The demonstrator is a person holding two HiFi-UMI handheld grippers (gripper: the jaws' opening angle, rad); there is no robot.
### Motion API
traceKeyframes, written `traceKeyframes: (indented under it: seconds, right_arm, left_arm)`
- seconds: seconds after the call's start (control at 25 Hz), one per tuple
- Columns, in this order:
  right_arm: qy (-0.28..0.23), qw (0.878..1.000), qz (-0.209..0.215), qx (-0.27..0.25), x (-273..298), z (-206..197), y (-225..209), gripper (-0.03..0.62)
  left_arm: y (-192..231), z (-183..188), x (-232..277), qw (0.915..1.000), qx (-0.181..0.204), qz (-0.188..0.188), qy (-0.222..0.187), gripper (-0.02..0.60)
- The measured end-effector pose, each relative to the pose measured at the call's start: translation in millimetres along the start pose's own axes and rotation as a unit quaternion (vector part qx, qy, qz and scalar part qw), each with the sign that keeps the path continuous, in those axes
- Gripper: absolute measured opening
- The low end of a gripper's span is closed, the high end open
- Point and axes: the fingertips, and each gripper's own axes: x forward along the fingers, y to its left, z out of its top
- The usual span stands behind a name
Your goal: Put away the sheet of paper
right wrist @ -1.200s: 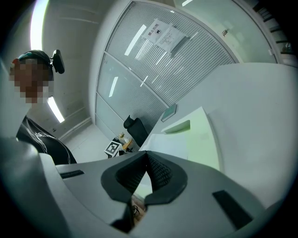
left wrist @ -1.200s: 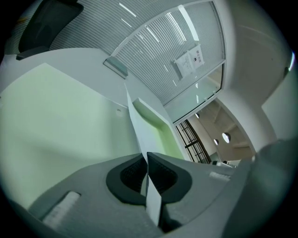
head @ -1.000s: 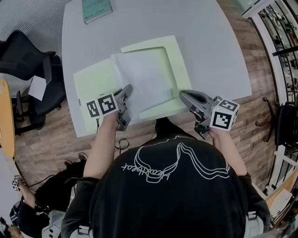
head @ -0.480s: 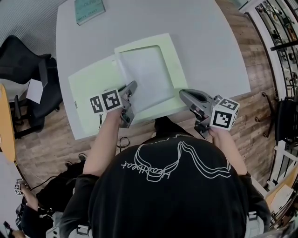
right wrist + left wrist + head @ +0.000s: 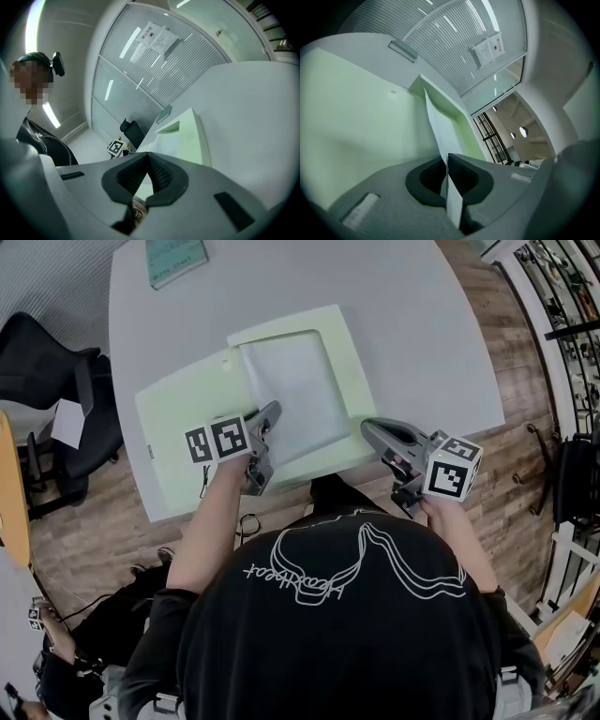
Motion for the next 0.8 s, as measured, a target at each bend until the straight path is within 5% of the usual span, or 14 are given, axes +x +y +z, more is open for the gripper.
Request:
traceKeyframes:
  seconds: [0.08,0.16,0.36,0.6,0.8]
  right_arm:
    - [0.001,1.0,0.001,0.0,1,0,0,0.009]
    - [0.002,1.0,0.003,0.0,2,0,1,0.009]
    - [0.004,1.0,0.006,0.0,4,-1,4,0.009]
    - [0.005,1.0,0.012,-0.002,7,-5,14,0.009]
    - [0.004,1.0,0.015,-0.001,5,-11,19,0.009]
  left_arm:
    - [0,1,1,1.0,0.006,0.005,0.001,0.034]
    - [-2,2,0,0.9999,0.012,0.003,0.001,0.157]
    - [-2,7,-7,0.9992,0.026,0.024,-0.019,0.25]
    - [8,11,-20,0.9944,0.058,0.081,-0.036,0.309]
    - [8,10,-30,0.9954,0.049,0.072,-0.041,0.313]
